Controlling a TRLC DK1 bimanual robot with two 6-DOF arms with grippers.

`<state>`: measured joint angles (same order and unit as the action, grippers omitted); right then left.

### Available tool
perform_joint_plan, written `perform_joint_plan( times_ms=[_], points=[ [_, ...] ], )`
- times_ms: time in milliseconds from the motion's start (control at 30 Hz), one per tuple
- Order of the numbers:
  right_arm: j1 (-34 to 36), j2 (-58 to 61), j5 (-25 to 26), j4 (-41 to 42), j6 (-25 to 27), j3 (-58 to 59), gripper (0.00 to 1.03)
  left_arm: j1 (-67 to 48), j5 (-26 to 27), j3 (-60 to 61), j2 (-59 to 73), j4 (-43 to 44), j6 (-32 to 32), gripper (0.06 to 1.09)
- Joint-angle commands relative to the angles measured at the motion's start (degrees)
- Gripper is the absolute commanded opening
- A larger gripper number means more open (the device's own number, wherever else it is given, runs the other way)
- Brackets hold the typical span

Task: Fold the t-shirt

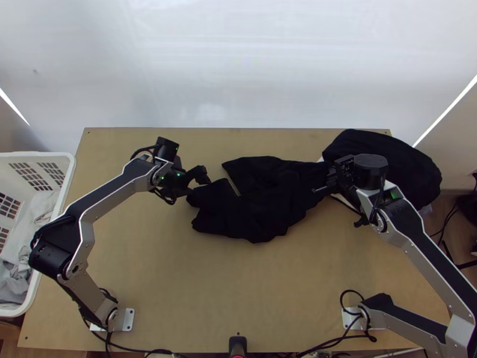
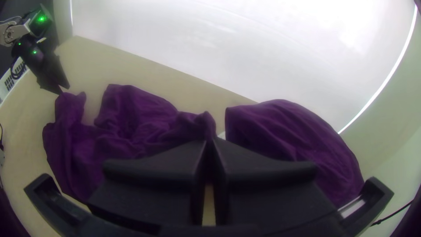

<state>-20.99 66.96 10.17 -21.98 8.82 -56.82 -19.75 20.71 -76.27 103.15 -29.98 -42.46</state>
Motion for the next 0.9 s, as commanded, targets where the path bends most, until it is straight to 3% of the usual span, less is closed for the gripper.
perform_joint_plan(
  times_ms=[0, 200, 333, 433, 667, 867],
  points=[
    [0.25, 0.01, 0.02, 0.0, 0.06, 0.13, 0.03, -0.47, 1.88, -1.07, 1.08, -0.08, -0.43, 1.03],
    [0.34, -0.25, 0.02, 0.0, 0.06, 0.48, 0.03, -0.55, 2.76, -1.25, 1.7, -0.26, -0.43, 1.01],
    [0.52, -0.34, 0.02, 0.0, 0.23, 0.39, 0.03, -0.64, 2.58, -0.55, 2.05, 0.01, 0.09, 0.61],
    [0.6, -0.43, 0.02, 0.0, 0.32, 0.3, 0.03, -0.55, 0.12, 0.16, 1.88, 0.71, 0.18, 0.12],
    [0.69, -0.51, 0.02, -0.08, 0.41, -0.05, 0.03, 0.94, -0.32, 1.74, 0.91, 2.64, 0.8, 0.1],
    [2.01, -1.13, 0.02, -0.79, 0.5, -1.63, 0.03, 8.76, -0.14, 1.39, -5.33, 2.55, 0.36, 0.1]
  ],
)
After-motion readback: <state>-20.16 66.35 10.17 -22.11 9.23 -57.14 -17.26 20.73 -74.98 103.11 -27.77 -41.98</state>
